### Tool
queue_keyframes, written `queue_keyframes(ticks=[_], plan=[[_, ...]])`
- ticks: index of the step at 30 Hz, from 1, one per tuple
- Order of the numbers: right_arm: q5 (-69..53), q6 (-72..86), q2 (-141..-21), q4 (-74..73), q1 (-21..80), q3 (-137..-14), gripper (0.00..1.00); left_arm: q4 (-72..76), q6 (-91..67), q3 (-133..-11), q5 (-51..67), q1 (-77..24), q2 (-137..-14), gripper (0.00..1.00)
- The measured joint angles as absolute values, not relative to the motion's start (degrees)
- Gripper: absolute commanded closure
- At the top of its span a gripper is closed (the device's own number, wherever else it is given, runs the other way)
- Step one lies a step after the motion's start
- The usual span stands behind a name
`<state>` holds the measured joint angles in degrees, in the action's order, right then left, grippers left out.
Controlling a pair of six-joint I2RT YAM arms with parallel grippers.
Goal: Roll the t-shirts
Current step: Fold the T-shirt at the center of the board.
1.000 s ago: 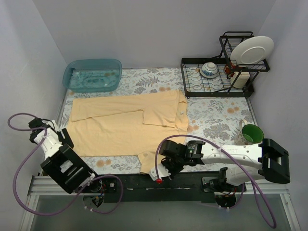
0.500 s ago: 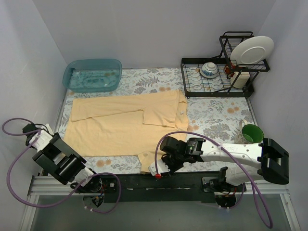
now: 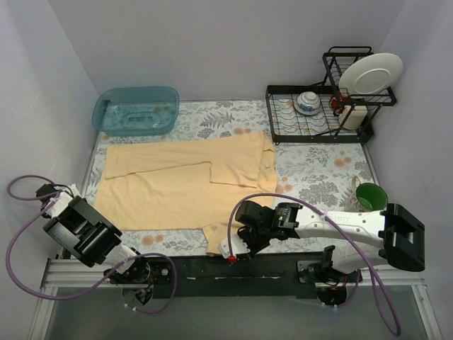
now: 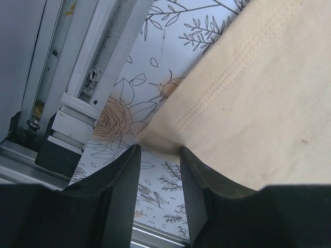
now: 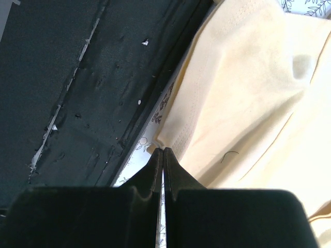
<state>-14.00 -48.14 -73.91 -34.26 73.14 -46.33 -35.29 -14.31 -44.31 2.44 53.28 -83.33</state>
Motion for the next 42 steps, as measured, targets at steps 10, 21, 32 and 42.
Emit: queue_keyframes(ticks=[10, 21, 32, 42], plan=[[-13.4, -47.1, -73.9, -34.1, 72.5, -46.2, 0.99, -34.3, -12.4, -43.5, 4.0, 53.1, -82.7, 1.00], [-9.8, -42.2, -72.5, -39.5, 62.7, -56.1, 0.99, -40.2, -5.8, -46.7, 8.5, 53.1, -80.9, 1.00], [-6.0, -42.0, -67.6, -45.2, 49.9, -61.1, 0.99, -49.9, 0.1, -55.8, 14.0, 51.4, -81.2, 1.00], [-4.2, -44.1, -69.7, -40.8, 35.4, -67.9, 0.99, -54.2, -2.5, -62.7, 15.6, 40.5, -84.7, 1.00]])
